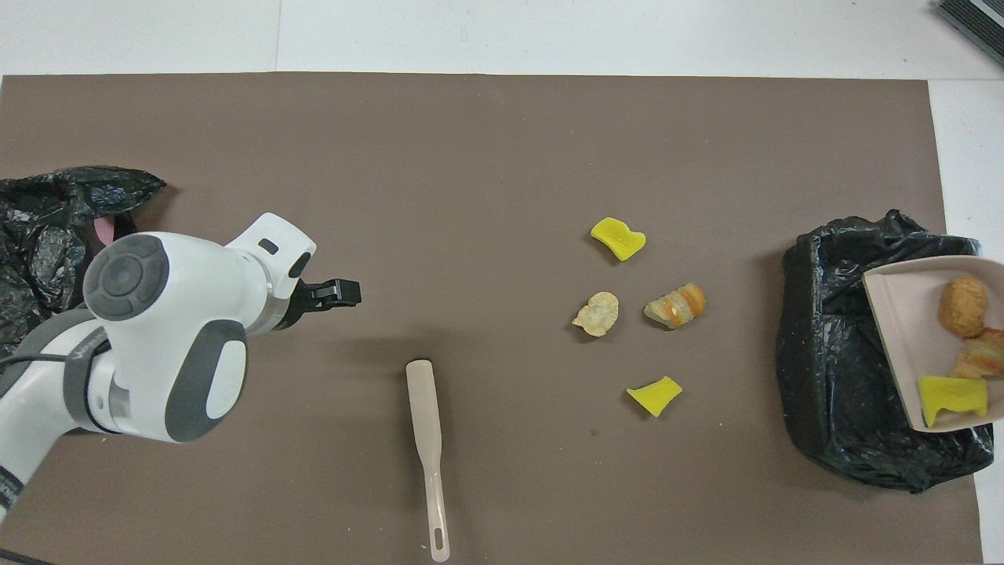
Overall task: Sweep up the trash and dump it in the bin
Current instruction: 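Tip the dustpan over the black trash bag with the right gripper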
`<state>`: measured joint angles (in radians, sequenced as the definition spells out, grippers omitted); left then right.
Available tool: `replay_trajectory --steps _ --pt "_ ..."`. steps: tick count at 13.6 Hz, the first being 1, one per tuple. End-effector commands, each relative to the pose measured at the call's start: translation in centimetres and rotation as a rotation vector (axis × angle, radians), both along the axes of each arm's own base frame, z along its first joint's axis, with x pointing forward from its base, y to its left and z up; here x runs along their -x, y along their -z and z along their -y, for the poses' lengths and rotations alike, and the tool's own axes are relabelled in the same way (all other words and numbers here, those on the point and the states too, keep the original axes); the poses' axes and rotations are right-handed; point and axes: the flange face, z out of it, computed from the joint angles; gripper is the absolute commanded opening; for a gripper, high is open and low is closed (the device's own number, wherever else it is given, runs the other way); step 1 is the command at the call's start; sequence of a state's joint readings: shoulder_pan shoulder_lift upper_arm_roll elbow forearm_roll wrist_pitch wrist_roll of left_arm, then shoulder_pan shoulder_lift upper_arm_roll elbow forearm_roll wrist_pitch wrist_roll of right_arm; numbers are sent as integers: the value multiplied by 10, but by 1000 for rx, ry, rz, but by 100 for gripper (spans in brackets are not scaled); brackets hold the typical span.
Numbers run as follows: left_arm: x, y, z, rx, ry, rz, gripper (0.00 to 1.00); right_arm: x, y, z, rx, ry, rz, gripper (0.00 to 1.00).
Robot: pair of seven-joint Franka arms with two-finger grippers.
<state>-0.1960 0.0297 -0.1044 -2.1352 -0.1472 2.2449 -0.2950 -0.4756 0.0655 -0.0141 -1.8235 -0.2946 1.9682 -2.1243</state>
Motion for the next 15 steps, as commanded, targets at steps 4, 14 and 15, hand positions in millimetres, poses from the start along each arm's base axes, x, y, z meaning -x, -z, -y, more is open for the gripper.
replay_trajectory --steps 4,14,15 --pt "-47 -78 -100 -27 144 -25 100 2 -6 -12 109 -80 -8 0" --pt "-33 -201 -126 -161 171 -90 100 -39 -12 -129 398 -158 -71 0" --pt "-29 -206 -125 -158 187 -80 100 -39 -15 -137 447 -148 -82 0"
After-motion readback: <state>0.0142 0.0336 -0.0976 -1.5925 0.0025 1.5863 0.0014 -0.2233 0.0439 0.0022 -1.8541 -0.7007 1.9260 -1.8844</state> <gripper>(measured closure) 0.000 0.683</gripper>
